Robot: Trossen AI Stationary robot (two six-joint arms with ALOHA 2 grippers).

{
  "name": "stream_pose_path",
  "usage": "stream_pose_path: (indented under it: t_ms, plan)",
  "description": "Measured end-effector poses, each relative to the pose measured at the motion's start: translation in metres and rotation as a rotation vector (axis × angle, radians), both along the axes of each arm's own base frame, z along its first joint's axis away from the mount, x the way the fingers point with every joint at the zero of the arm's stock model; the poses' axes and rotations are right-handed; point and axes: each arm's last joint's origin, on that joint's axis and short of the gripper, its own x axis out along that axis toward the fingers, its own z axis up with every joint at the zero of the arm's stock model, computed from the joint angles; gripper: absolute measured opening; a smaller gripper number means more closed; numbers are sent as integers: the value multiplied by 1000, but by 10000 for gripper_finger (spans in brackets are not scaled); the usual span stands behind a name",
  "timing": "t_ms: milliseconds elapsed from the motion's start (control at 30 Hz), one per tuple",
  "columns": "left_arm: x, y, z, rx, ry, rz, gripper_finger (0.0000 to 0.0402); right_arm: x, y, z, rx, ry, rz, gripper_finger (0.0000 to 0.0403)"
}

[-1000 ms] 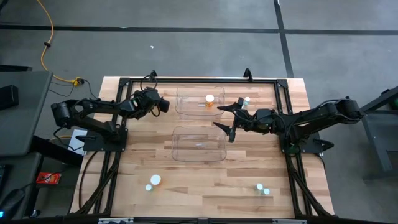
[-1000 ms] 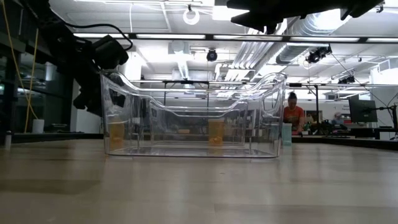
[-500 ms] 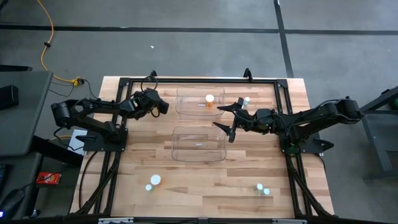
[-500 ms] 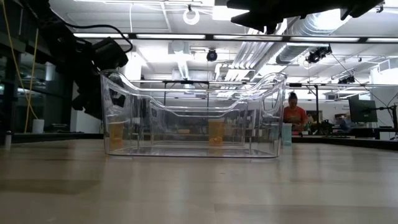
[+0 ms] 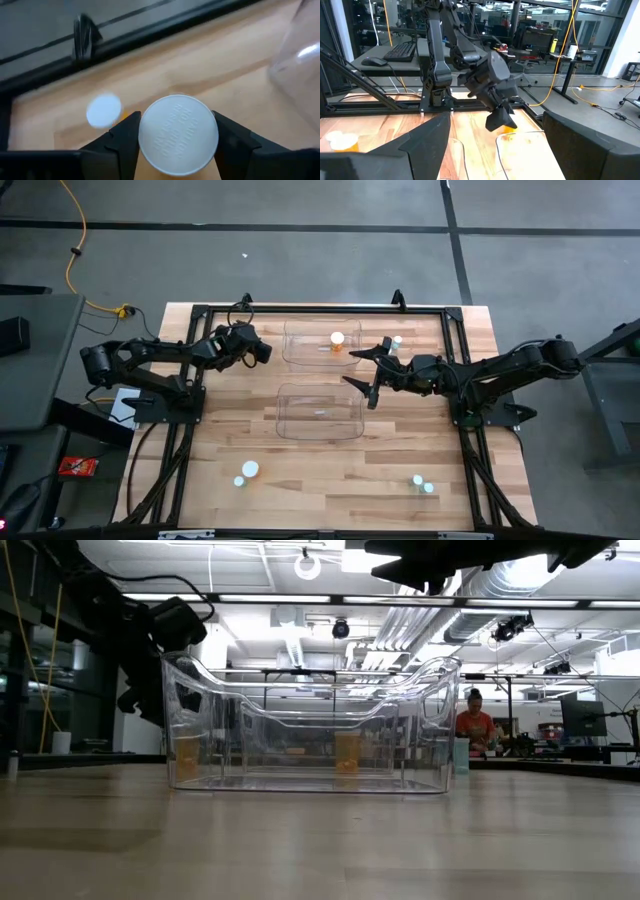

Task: Pick and place medicine bottles into bin by pill shape (circle, oval)
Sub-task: Put the orange capsule bottle into the top transparent bin

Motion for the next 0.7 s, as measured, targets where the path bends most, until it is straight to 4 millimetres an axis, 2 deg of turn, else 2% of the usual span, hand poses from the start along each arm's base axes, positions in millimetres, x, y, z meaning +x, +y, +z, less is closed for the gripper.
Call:
stream_pose_path:
  t_ms: [133, 300, 500, 600, 700]
  plan:
    - [0, -7, 19, 32, -34, -51, 190, 0, 0, 0, 0, 1, 0, 311]
    - [0, -31, 54, 141, -172, -168, 191, 0, 0, -2, -1, 17, -1, 311]
    - [1, -76, 99, 308, -474, -543, 188, 0, 0, -2, -2, 19, 0, 311]
    - [-1, -96, 110, 369, -613, -724, 189, 0, 0, -2, -2, 19, 0, 311]
    - [-2, -111, 118, 402, -676, -873, 189, 0, 0, -2, 1, 18, 0, 311]
